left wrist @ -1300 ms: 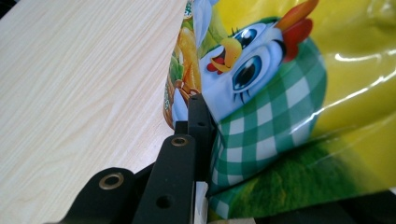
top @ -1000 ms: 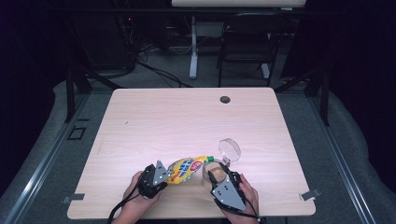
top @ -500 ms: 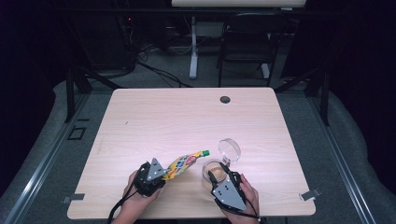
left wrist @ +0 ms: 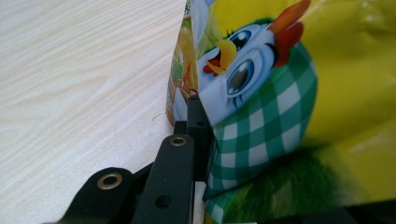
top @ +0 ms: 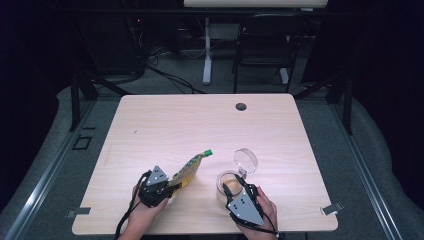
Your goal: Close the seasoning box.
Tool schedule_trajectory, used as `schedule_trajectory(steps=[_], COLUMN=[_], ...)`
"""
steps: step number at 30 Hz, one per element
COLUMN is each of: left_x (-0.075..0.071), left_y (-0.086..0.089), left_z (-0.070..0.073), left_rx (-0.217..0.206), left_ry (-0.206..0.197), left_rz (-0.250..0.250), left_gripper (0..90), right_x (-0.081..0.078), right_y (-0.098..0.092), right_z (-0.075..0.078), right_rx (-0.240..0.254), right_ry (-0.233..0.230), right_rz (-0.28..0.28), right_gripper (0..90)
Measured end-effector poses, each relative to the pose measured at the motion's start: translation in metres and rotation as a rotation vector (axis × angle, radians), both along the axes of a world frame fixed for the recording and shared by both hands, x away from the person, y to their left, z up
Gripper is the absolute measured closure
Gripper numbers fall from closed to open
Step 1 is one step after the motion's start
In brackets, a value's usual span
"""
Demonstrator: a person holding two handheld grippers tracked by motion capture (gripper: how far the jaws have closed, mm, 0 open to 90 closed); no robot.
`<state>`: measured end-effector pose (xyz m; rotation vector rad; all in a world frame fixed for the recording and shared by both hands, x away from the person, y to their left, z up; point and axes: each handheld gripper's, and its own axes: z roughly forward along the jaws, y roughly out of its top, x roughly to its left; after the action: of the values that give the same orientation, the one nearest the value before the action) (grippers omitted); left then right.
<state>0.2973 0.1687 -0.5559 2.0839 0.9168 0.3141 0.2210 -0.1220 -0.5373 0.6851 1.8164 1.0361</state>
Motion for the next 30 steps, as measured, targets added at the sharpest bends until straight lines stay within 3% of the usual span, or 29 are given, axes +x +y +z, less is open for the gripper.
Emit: schedule_trajectory(steps=[21,30], left_x=[0.008,0.008], left_y=[0.02,0.024], left_z=[-0.011,-0.012], left_rx=[-0.089,-0.091], left_ry=[0.098,0.114], left_rz=[0.063,0.068], left_gripper=[78.1,74.0], right_x=[0.0,0.0], right_y=[-0.001,0.0], right_z=[0.001,0.0], right_rx=[0.002,0.0], right_ry=[0.0,0.001], right_rz=[0.0,0.002], right_gripper=[52.2,52.2])
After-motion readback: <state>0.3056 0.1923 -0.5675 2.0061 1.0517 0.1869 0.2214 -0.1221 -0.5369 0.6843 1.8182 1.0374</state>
